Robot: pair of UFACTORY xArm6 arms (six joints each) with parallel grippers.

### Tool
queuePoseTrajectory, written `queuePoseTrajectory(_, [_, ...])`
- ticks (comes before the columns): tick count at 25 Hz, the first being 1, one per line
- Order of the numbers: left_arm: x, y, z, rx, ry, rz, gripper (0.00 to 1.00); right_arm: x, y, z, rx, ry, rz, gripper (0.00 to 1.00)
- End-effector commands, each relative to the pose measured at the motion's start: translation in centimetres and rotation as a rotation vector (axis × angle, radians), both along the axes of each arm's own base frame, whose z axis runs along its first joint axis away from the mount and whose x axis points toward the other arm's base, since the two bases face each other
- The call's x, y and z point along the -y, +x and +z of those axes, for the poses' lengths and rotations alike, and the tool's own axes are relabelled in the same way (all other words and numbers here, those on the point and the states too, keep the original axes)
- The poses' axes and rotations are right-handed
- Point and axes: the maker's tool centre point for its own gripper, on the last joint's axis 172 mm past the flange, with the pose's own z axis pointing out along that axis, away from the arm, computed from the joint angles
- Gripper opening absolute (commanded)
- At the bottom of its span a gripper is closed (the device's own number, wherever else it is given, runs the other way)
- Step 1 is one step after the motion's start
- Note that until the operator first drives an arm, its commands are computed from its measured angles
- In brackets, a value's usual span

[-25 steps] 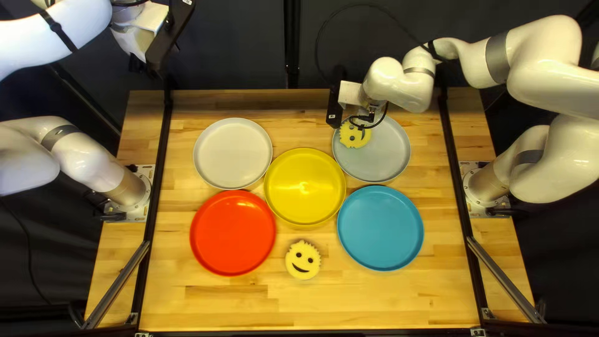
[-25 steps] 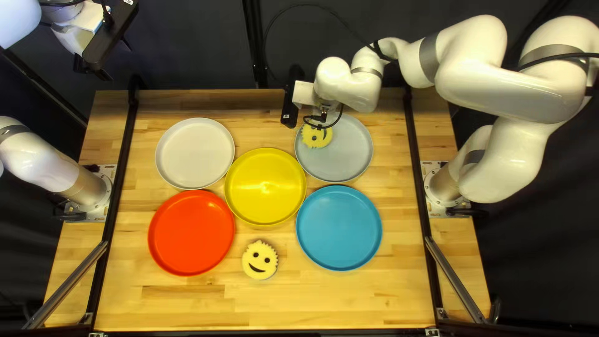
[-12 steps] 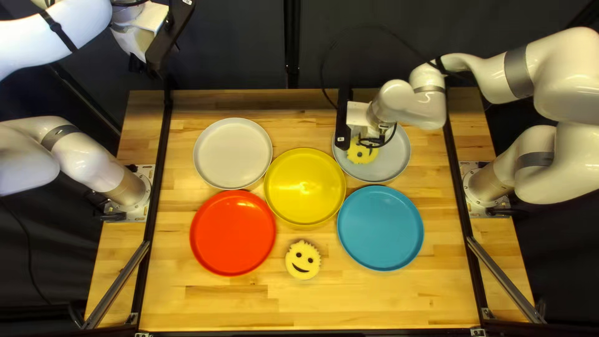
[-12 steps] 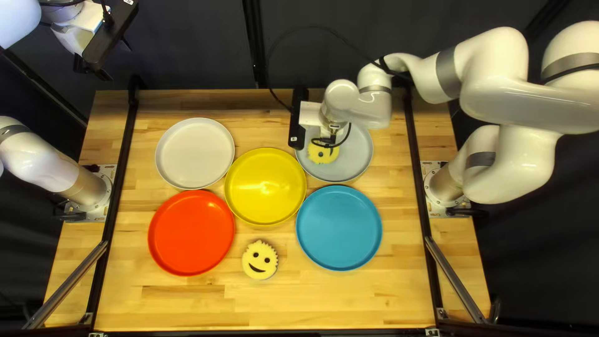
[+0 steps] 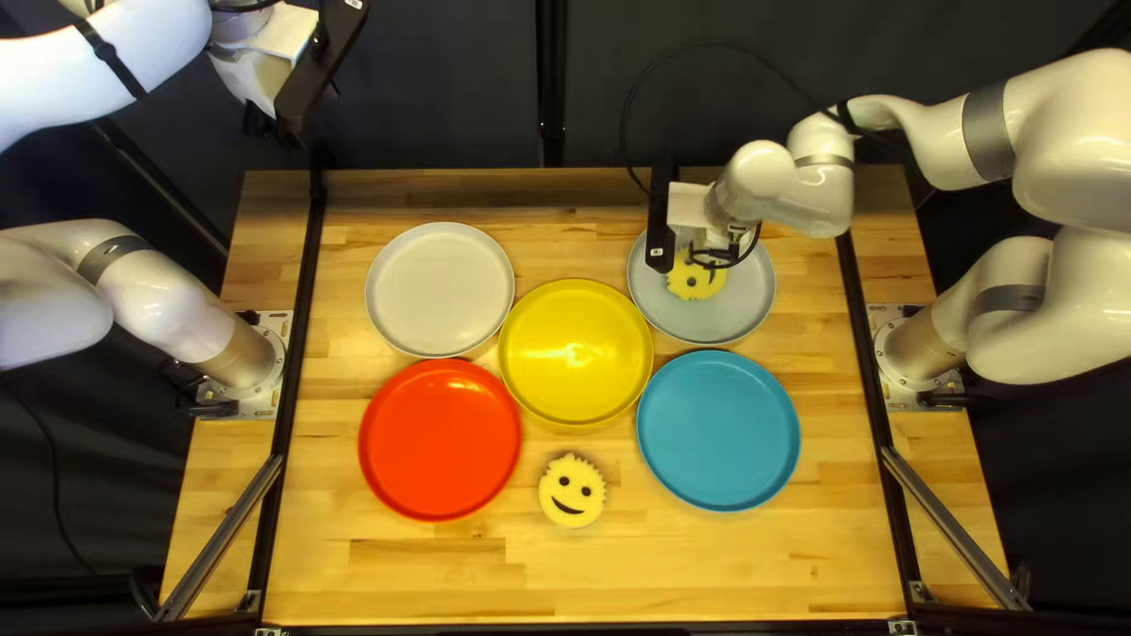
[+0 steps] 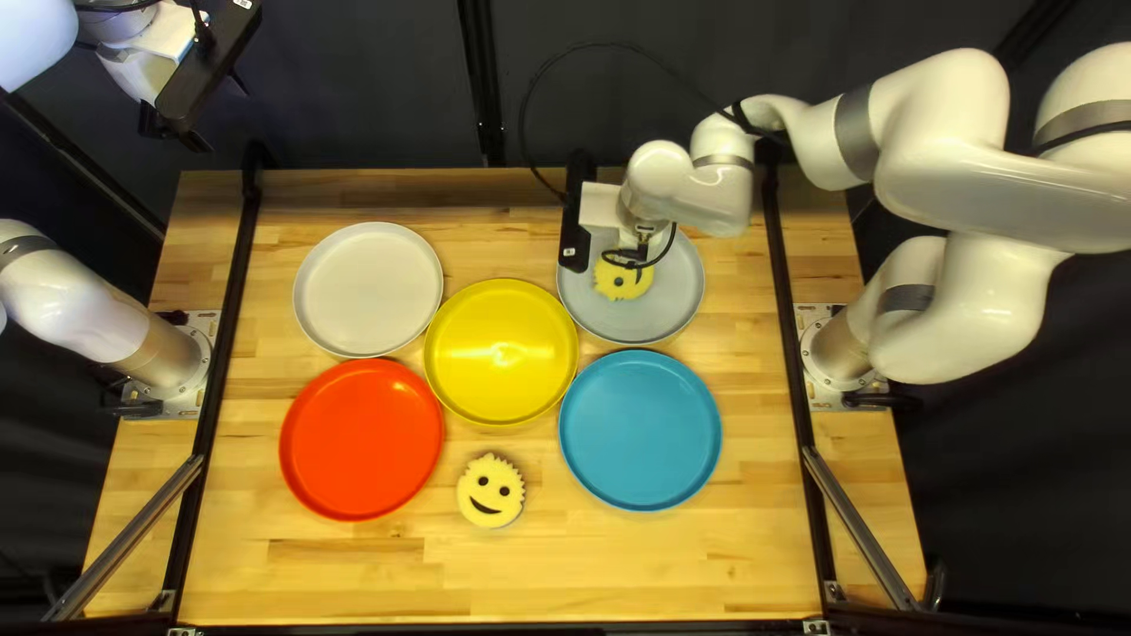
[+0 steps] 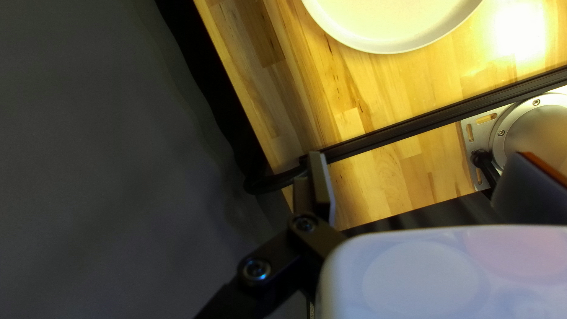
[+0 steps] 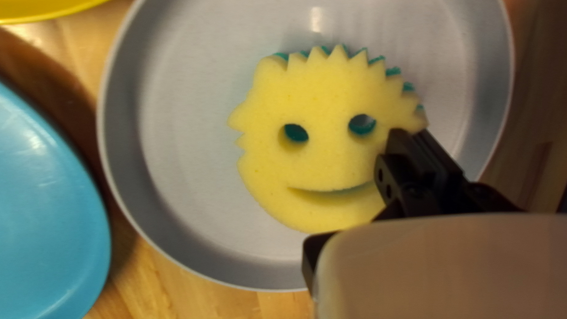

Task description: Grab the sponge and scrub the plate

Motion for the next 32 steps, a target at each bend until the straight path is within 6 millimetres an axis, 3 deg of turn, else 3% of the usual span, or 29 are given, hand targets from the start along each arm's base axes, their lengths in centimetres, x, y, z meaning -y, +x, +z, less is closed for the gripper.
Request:
queuePoseTrajectory(1, [0.0,0.0,0.0,0.0,0.0,0.0,1.0,2.4,0.1,0.3,-0.003,-0.005,-0.03,0.0])
queuePoseTrajectory(4, [0.0,0.0,0.0,0.0,0.0,0.0,1.0,3.3,0.1,0.3,-0.01,-0.011,-0.044,0.0])
queuePoseTrajectory(7, [0.0,0.0,0.0,0.0,0.0,0.0,1.0,3.1,0.0,0.6,-0.012,-0.017,-0.048,0.0])
queuePoseTrajectory(26, [0.0,0.0,0.0,0.0,0.0,0.0,1.0,-6.1,-3.4,0.4,0.034,-0.031,0.142,0.0])
queuePoseTrajectory(29, [0.0,0.0,0.0,0.0,0.0,0.0,1.0,-6.0,-3.6,0.6,0.036,-0.033,0.162,0.0])
queuePoseTrajectory(32, [0.0,0.0,0.0,0.0,0.0,0.0,1.0,-4.5,-3.7,0.3,0.036,-0.034,0.173,0.0])
